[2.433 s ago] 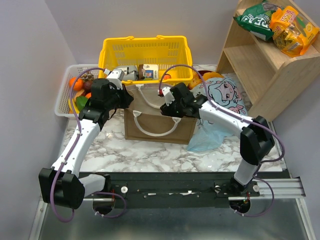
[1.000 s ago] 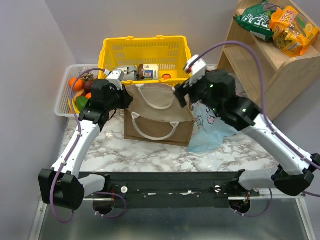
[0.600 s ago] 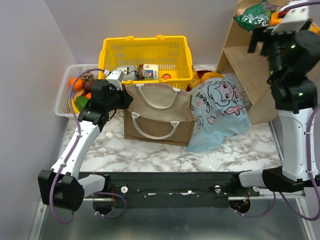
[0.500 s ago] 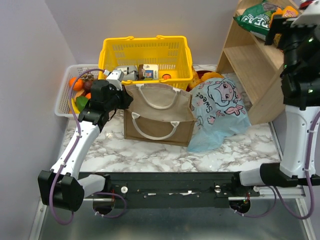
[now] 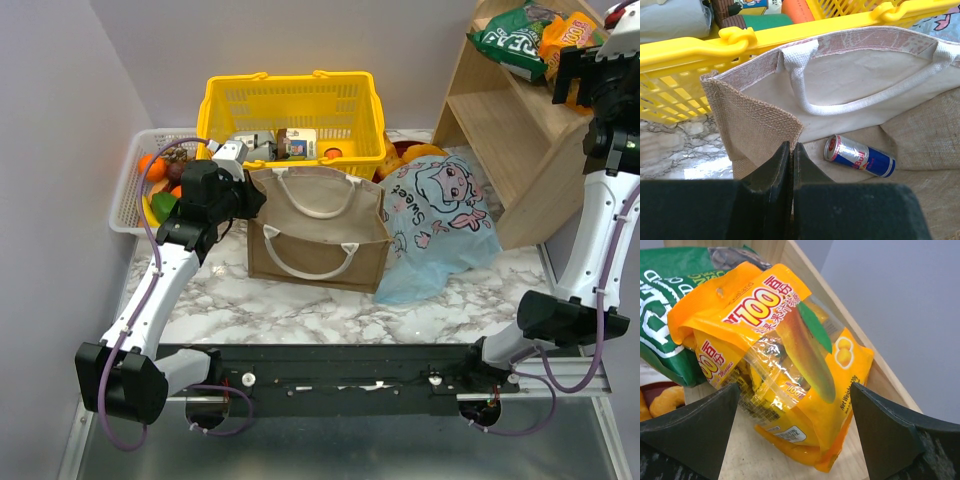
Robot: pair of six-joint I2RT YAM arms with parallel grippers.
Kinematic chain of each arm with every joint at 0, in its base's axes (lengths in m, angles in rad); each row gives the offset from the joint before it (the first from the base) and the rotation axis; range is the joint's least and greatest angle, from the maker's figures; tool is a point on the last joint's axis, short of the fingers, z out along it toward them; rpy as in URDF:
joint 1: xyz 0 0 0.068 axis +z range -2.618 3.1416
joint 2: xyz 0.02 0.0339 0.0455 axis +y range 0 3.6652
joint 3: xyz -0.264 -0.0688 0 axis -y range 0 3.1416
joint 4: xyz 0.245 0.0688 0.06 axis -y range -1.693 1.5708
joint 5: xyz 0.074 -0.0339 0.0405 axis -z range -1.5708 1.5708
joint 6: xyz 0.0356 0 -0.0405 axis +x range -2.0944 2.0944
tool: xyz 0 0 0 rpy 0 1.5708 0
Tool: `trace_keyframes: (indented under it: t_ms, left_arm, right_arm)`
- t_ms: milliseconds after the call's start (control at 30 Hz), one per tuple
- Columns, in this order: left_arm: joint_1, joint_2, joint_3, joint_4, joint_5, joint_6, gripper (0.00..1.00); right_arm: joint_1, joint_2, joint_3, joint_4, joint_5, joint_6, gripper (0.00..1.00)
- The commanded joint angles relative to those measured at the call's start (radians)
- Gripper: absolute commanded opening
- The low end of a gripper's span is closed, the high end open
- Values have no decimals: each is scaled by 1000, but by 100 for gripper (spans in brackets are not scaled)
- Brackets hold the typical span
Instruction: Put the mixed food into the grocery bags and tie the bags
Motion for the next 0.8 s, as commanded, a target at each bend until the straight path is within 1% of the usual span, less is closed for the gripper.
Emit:
trace_keyframes:
  t_ms: [0, 133, 367, 400, 433, 500, 533, 567, 600, 633, 700, 767]
  left_arm:
    - [-5, 3, -15, -11, -17, 14, 0]
    - [-5, 6, -15, -11, -14, 13, 0]
    - [-5, 14, -12, -14, -20, 16, 0]
    - [-5, 14, -12, -13, -18, 14, 0]
    - [-5, 15, -13, -11, -17, 14, 0]
    - [-5, 15, -13, -11, -18, 14, 0]
    - [-5, 15, -13, -13, -18, 14, 0]
    - [-5, 15, -13, -11, -18, 13, 0]
    - [-5, 12, -13, -13, -20, 14, 0]
    - [-5, 14, -13, -11, -18, 14, 0]
    - [-5, 14, -13, -11, -15, 11, 0]
    - [-7, 12, -13, -11, -11, 11, 0]
  right_arm:
    - [-14, 10, -18, 35, -71, -76, 100]
    - [-14, 64, 2, 35, -34, -101, 100]
    - [-14, 64, -41, 61, 24, -130, 99]
    - [-14, 61, -43, 61, 24, -128, 95]
    - [-14, 58, -44, 66, 23, -127, 84]
    - [-14, 44, -53, 69, 17, -122, 74]
    - [-14, 39, -53, 72, 23, -121, 66]
    - [-14, 35, -50, 73, 29, -114, 60]
    - [-14, 27, -40, 73, 38, -111, 52]
    - [-14, 24, -35, 76, 59, -107, 39]
    - [-12, 13, -27, 81, 64, -102, 37]
    - [-14, 1, -13, 83, 64, -93, 28]
